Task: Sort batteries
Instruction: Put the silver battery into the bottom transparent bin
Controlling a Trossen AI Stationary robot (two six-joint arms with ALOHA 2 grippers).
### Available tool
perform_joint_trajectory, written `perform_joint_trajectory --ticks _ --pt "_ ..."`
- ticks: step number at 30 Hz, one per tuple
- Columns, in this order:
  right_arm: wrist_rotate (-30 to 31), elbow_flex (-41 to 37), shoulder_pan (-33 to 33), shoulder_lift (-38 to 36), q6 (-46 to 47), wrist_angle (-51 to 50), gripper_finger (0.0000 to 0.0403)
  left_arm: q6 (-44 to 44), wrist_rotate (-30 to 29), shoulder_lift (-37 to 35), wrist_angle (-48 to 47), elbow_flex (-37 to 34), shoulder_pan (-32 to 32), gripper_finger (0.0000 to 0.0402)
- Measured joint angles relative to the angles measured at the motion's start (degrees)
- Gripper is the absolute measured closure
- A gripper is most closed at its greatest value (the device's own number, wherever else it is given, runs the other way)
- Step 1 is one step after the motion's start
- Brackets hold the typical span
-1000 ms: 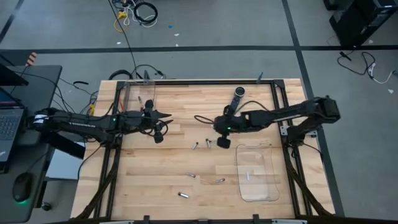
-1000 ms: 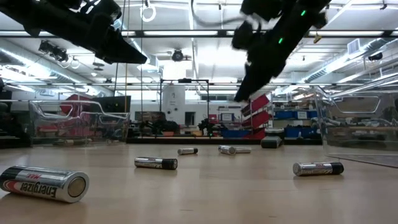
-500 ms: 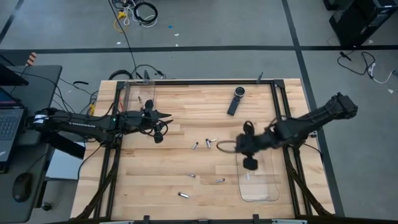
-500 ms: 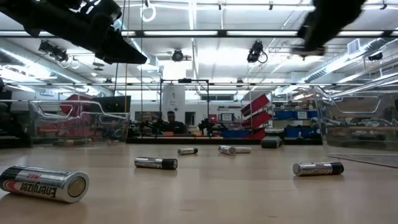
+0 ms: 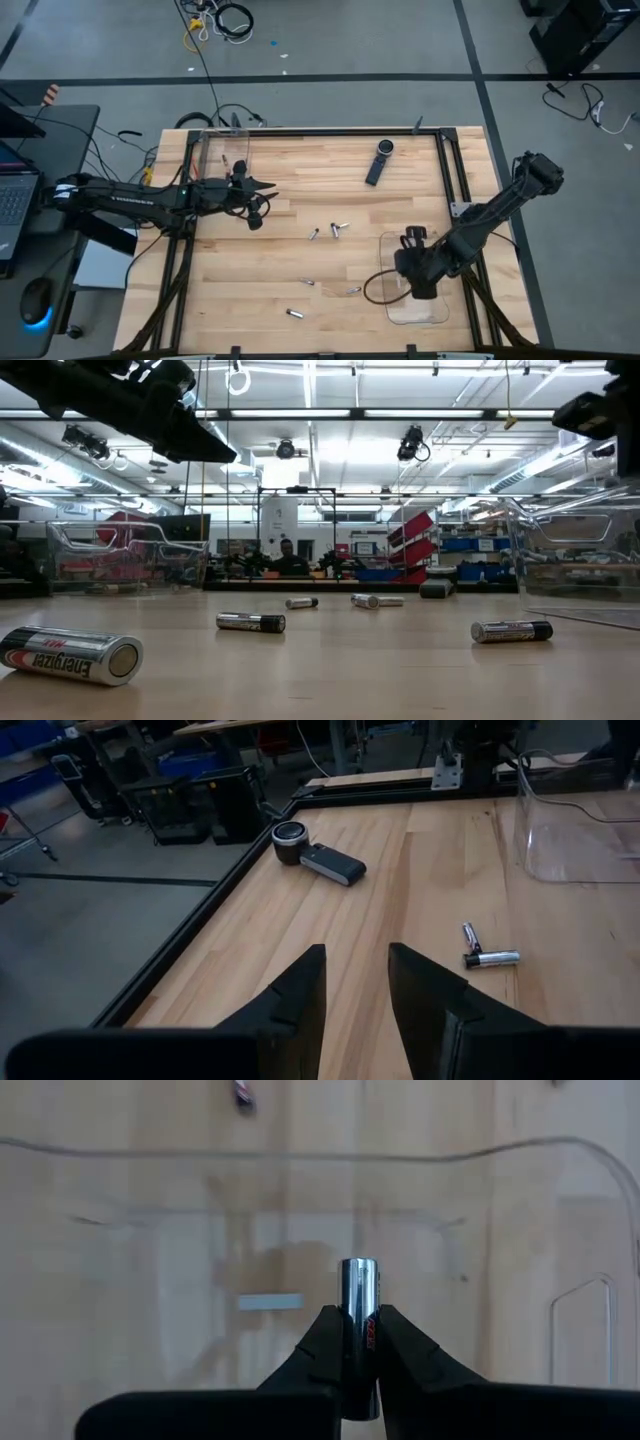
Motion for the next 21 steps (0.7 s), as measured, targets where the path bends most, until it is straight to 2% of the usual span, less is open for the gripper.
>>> perform_joint_trajectory --ticks 9,14,21 --pt "5.16 0.0 0.26 9.59 -2.08 -0.17 0.0372 -0.02 0.0 0.0 0.0 0.0 -0.01 0.0291" --pt "5.67 0.0 0.3 13.7 -2.1 1.32 0.0371 -0.02 0.0 0.0 0.0 0.0 -0.01 0.0291" --pt "5.68 0.0 0.3 17.34 1.19 1.94 0.0339 -0.02 0.0 0.0 -0.02 0.0 0.0 0.0291"
